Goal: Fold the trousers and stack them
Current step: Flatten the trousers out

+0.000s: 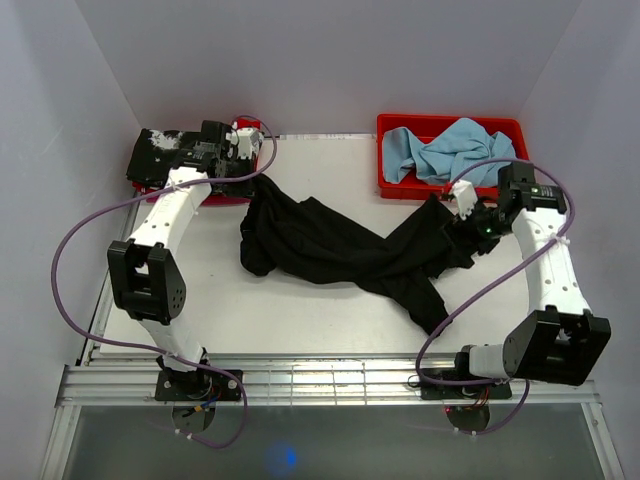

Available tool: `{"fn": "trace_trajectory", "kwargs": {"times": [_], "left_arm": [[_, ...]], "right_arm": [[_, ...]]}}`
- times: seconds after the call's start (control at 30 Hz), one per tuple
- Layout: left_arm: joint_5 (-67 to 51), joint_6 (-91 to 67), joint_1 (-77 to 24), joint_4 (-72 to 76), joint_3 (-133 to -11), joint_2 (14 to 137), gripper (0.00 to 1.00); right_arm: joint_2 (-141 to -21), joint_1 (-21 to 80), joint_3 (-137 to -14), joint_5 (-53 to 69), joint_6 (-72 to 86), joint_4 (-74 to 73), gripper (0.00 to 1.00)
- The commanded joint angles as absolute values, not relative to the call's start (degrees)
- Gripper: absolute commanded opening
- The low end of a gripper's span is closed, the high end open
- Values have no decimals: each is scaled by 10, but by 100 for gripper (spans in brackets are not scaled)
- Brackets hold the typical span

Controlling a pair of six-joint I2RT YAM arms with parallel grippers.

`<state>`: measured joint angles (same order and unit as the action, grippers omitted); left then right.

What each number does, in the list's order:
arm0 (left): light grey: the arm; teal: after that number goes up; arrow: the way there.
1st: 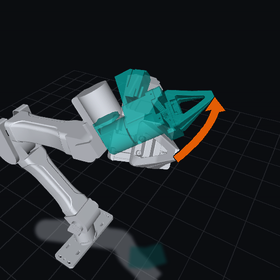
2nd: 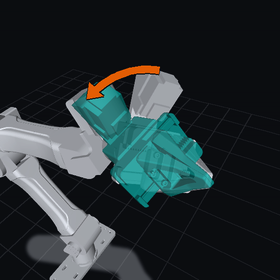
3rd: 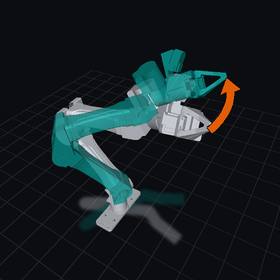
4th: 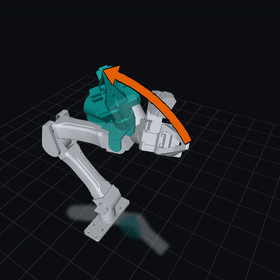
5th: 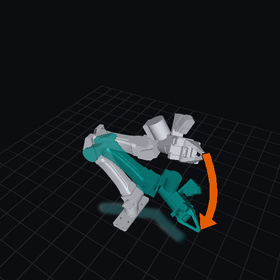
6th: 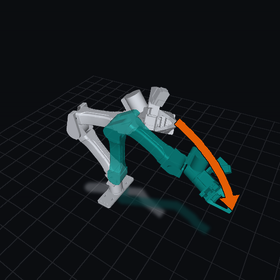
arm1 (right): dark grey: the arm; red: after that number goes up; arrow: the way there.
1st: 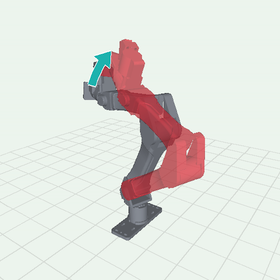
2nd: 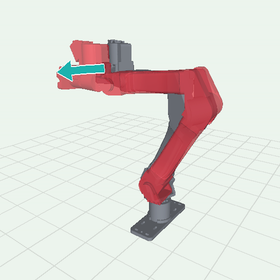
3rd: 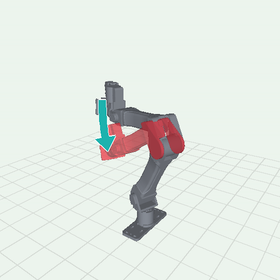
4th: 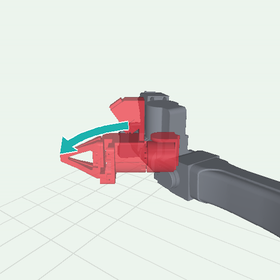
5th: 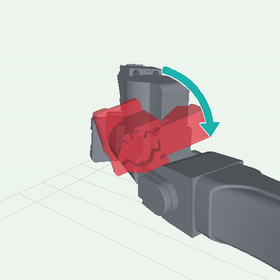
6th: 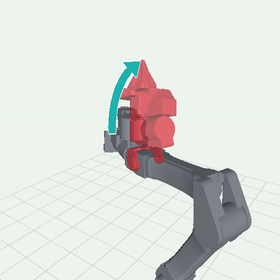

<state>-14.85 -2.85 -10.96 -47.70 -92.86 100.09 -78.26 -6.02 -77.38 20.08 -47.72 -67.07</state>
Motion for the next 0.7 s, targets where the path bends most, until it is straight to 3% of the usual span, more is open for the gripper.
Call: {"fn": "trace_trajectory", "kwargs": {"times": [0.0, 0.43, 0.53, 0.57, 0.63, 0.67], "left_arm": [[-169, -42, -105, -479, -956, 996, 0], [-181, -33, -92, -484, -920, 971, 0], [-184, -32, -86, -483, -900, 958, 0], [-187, -31, -84, -483, -895, 957, 0], [-192, -30, -78, -483, -892, 956, 0], [-196, -26, -77, -484, -895, 957, 0]], "right_arm": [[-778, -29, -689, 229, -530, -744, 93], [-849, 136, -542, 165, -399, -600, 98], [-849, 141, -511, 112, -403, -577, 78], [-838, 140, -495, 98, -408, -564, 63], [-801, 140, -482, 65, -424, -557, 49], [-784, 139, -474, 43, -444, -557, 26]]}}
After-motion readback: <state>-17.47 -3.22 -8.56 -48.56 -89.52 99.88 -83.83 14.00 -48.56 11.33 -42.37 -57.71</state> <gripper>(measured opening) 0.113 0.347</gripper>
